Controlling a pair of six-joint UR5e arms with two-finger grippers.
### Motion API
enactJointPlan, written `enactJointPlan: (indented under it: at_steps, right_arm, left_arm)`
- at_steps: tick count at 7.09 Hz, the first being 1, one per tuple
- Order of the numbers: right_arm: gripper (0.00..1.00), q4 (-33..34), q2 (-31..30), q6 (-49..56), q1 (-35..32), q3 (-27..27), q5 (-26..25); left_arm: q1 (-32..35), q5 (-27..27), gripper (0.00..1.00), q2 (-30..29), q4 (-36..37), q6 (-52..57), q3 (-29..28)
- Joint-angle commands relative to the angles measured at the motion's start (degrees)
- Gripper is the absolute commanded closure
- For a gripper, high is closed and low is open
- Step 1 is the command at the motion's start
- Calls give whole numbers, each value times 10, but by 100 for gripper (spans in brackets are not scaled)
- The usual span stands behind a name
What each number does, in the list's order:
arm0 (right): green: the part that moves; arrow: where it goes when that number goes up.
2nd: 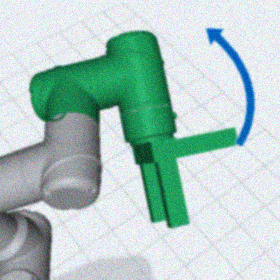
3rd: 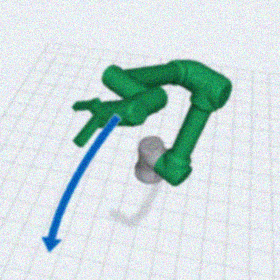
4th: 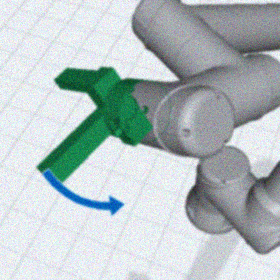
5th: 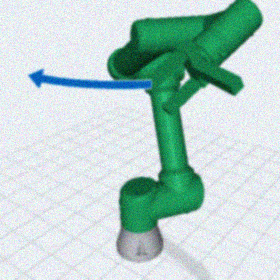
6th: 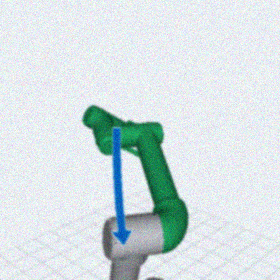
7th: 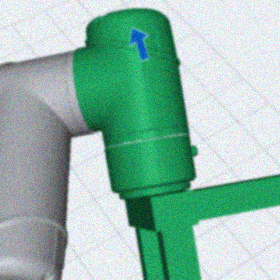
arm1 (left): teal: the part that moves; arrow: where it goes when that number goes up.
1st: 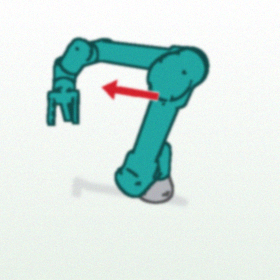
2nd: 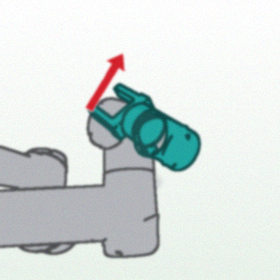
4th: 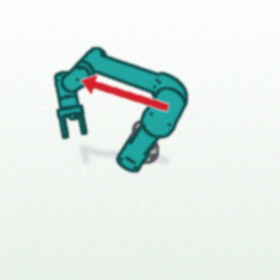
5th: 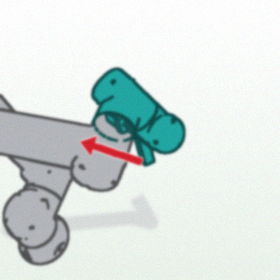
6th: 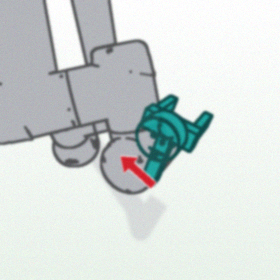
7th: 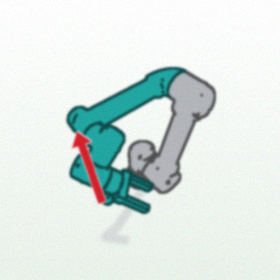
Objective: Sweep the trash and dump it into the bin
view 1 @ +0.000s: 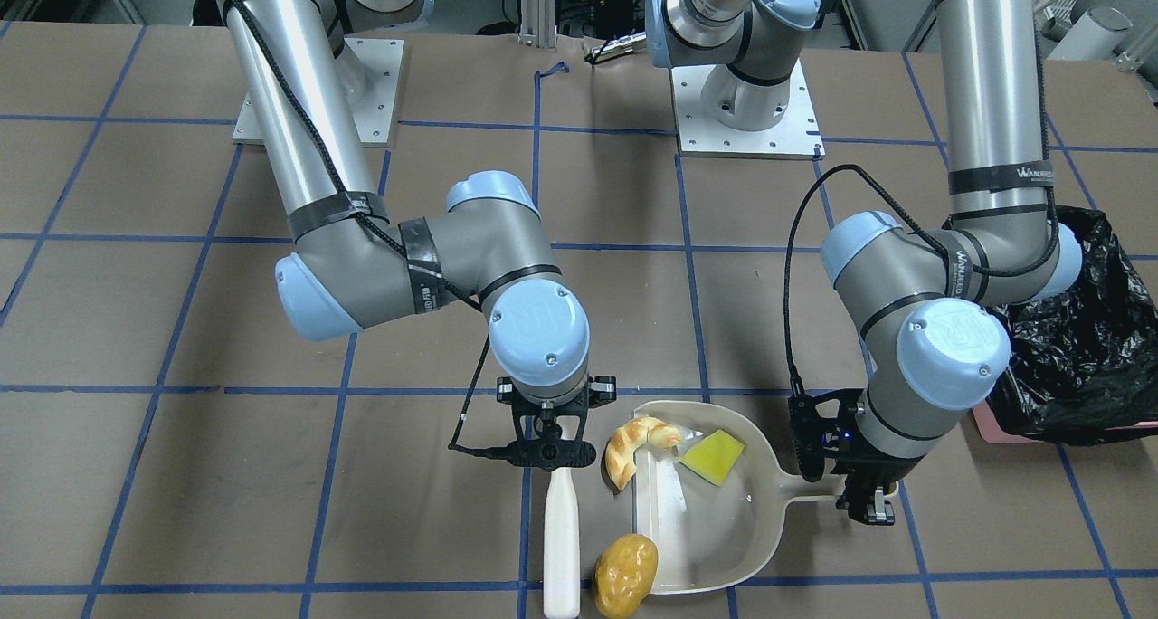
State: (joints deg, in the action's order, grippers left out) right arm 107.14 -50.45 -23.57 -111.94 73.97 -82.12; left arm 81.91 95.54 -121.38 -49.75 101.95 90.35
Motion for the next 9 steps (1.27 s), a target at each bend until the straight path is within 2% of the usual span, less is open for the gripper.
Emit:
enactJointPlan:
  at_steps: [1,5,7,9]
  right_arm:
    - [100,1,0,-59,-35,0,2]
    - [100,25,4,-106,-69,-3,5]
    - [100,33,9,-164,-98,-4,29]
    - [100,55,12,-209,-107,-6,83]
  left_arm:
    - [0,0,77,0,0,0,0]
    - [1,0,77,0,-1,0,0]
    - [1,0,77,0,-1,0,0]
    - [1,0,77,0,-1,0,0]
